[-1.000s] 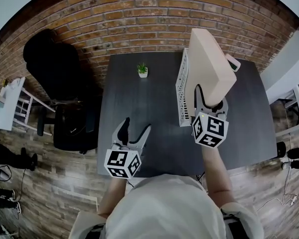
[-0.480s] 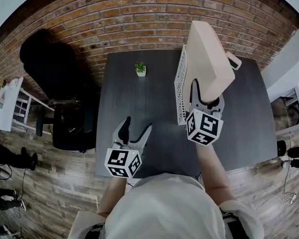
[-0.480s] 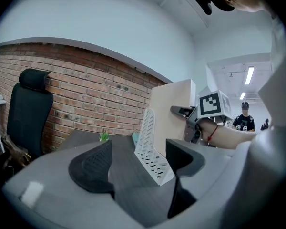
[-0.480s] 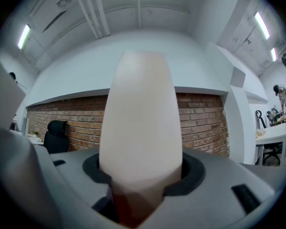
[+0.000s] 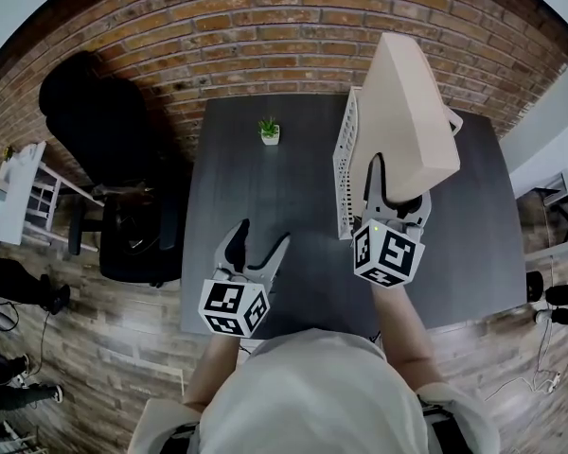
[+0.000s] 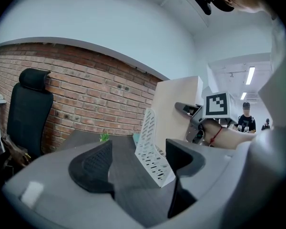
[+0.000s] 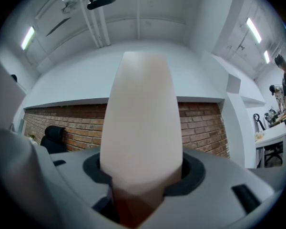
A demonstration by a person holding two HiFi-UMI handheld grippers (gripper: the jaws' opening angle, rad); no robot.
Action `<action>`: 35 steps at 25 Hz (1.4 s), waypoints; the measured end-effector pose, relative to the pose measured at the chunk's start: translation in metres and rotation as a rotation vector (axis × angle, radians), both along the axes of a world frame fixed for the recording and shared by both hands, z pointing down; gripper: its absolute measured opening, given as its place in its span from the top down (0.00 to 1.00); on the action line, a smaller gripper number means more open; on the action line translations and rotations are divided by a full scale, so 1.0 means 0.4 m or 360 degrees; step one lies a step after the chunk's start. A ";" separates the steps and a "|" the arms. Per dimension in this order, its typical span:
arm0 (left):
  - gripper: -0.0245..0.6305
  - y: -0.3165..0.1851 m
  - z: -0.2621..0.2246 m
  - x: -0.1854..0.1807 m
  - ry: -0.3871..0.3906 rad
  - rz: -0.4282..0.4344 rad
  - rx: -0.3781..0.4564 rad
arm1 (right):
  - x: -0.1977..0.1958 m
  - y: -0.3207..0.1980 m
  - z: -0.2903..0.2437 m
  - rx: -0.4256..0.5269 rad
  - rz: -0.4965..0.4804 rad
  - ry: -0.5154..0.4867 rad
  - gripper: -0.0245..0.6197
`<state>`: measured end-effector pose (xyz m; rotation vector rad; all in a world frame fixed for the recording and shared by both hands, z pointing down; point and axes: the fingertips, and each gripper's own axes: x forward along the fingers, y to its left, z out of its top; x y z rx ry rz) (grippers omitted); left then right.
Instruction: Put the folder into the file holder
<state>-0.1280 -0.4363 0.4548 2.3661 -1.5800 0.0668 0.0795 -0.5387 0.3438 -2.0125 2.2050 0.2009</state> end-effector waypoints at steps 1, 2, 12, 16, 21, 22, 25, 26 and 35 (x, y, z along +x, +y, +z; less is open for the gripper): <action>0.44 -0.001 0.000 -0.001 -0.0001 -0.0002 0.0000 | -0.003 -0.003 0.003 -0.0001 -0.0007 0.0008 0.56; 0.44 -0.001 0.000 -0.002 -0.0002 -0.0003 0.0000 | -0.005 -0.007 0.011 -0.0014 -0.0013 0.0007 0.56; 0.44 0.002 0.002 -0.002 -0.0020 -0.0013 -0.0008 | -0.010 -0.019 0.153 -0.0103 -0.0010 0.0016 0.55; 0.44 0.005 0.006 -0.009 -0.0021 -0.0023 -0.0012 | -0.016 -0.023 0.217 -0.0134 -0.0009 0.0059 0.55; 0.44 0.006 0.007 -0.004 -0.0026 -0.0022 -0.0019 | -0.018 -0.027 0.320 -0.0274 -0.0031 0.0123 0.52; 0.44 0.006 0.007 -0.002 -0.0027 -0.0021 -0.0020 | -0.017 -0.028 0.339 -0.0317 -0.0035 0.0135 0.51; 0.44 0.009 0.007 0.000 -0.0031 -0.0021 -0.0024 | -0.019 -0.028 0.358 -0.0373 -0.0052 0.0153 0.50; 0.44 0.011 0.007 0.002 -0.0031 -0.0020 -0.0024 | -0.019 -0.028 0.359 -0.0383 -0.0054 0.0153 0.49; 0.44 0.057 -0.003 0.013 -0.0031 -0.0002 -0.0027 | -0.012 0.014 0.367 -0.0525 -0.0153 0.0159 0.45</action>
